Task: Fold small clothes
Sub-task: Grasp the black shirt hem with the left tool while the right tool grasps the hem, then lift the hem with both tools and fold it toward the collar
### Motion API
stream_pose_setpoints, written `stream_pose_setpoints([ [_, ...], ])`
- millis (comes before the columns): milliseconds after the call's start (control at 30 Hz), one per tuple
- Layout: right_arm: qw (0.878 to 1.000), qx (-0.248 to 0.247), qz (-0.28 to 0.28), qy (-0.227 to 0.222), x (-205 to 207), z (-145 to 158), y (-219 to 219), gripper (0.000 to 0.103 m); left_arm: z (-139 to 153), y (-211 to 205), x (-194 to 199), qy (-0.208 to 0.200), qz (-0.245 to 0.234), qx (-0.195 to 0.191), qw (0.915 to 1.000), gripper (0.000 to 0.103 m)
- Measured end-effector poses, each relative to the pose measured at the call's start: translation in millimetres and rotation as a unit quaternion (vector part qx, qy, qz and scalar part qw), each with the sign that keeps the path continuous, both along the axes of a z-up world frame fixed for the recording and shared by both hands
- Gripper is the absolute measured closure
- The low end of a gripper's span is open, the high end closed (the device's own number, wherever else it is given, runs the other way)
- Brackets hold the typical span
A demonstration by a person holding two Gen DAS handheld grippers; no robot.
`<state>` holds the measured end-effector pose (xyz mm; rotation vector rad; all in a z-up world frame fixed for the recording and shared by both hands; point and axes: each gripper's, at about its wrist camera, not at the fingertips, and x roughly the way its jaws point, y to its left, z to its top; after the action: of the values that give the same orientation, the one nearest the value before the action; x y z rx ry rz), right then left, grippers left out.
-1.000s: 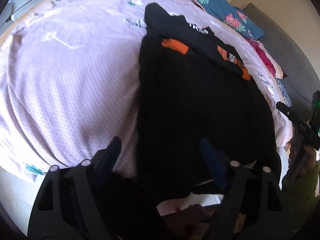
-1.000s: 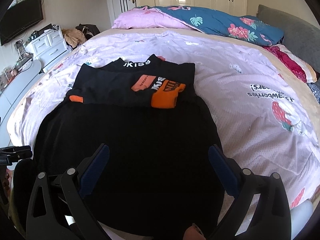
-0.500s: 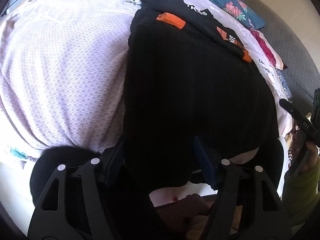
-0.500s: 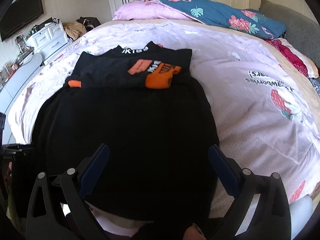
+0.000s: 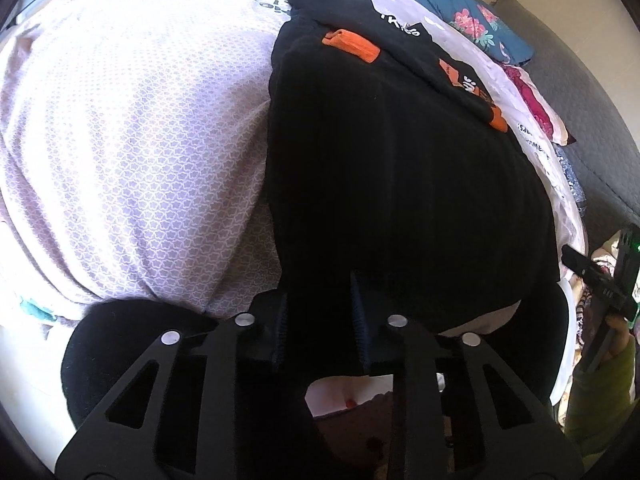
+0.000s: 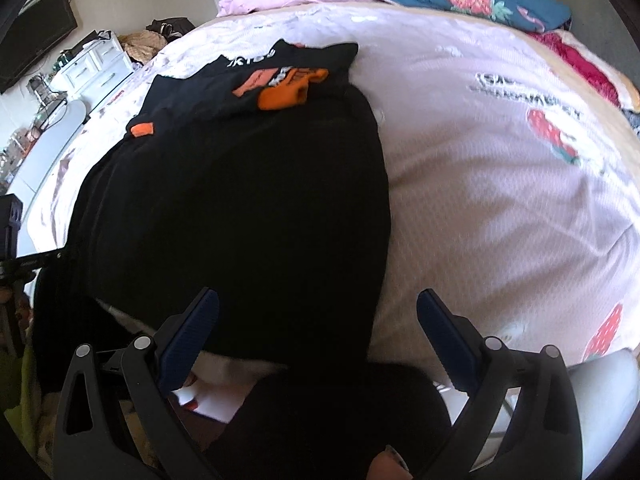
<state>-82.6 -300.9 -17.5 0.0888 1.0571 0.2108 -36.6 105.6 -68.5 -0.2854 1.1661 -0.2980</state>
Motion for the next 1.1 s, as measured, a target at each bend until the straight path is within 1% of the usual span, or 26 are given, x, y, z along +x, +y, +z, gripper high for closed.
stream_pose_setpoints([
  [100, 1.000, 0.005, 0.013, 0.008, -7, -3, -1, 0.008, 5, 1, -2, -0.010, -0.001, -0.002, 0.9999, 0.094],
  [167, 1.000, 0.003, 0.024, 0.016, -10, -6, 1, 0.027, 8, 1, -2, -0.014, -0.001, -0.006, 0.9999, 0.096],
  [233, 0.999, 0.000, 0.025, 0.025, -10, -10, 2, 0.030, 10, 1, -2, -0.017, -0.003, -0.007, 0.9998, 0.097],
  [300, 0.999, -0.006, 0.024, 0.032, -11, -14, 2, 0.038, 13, 3, -3, -0.019, -0.002, -0.010, 0.9998, 0.098],
  [333, 0.999, -0.005, 0.025, 0.036, -10, -16, 2, 0.044, 14, 4, -3, -0.021, -0.001, -0.010, 0.9997, 0.098],
  [400, 0.999, -0.008, 0.024, 0.045, -10, -21, 3, 0.061, 17, 7, -4, -0.025, 0.003, -0.011, 0.9996, 0.098],
  [467, 0.998, -0.014, 0.021, 0.049, -9, -24, 1, 0.091, 19, 10, -5, -0.028, 0.007, -0.013, 0.9995, 0.099],
  [500, 0.999, -0.016, 0.018, 0.049, -10, -23, 0, 0.092, 20, 12, -5, -0.029, 0.008, -0.012, 0.9995, 0.099],
  [567, 0.999, -0.006, 0.021, 0.041, -12, -17, -4, 0.093, 22, 12, -6, -0.031, 0.008, -0.014, 0.9994, 0.100],
  [667, 0.999, 0.013, 0.031, 0.011, -16, 0, -7, 0.094, 31, 14, -6, -0.042, 0.007, -0.022, 0.9989, 0.101],
  [800, 0.997, 0.053, 0.025, -0.048, -14, 32, -18, 0.094, 51, 17, -5, -0.065, 0.003, -0.033, 0.9973, 0.101],
  [933, 0.991, 0.072, 0.018, -0.113, -13, 60, -23, 0.094, 67, 18, -4, -0.087, 0.001, -0.036, 0.9955, 0.101],
  [1000, 0.987, 0.081, 0.011, -0.138, -8, 70, -28, 0.094, 73, 19, -2, -0.096, 0.003, -0.040, 0.9946, 0.101],
  [1100, 0.982, 0.091, 0.000, -0.164, 1, 81, -34, 0.094, 82, 21, 1, -0.109, 0.008, -0.044, 0.9930, 0.101],
])
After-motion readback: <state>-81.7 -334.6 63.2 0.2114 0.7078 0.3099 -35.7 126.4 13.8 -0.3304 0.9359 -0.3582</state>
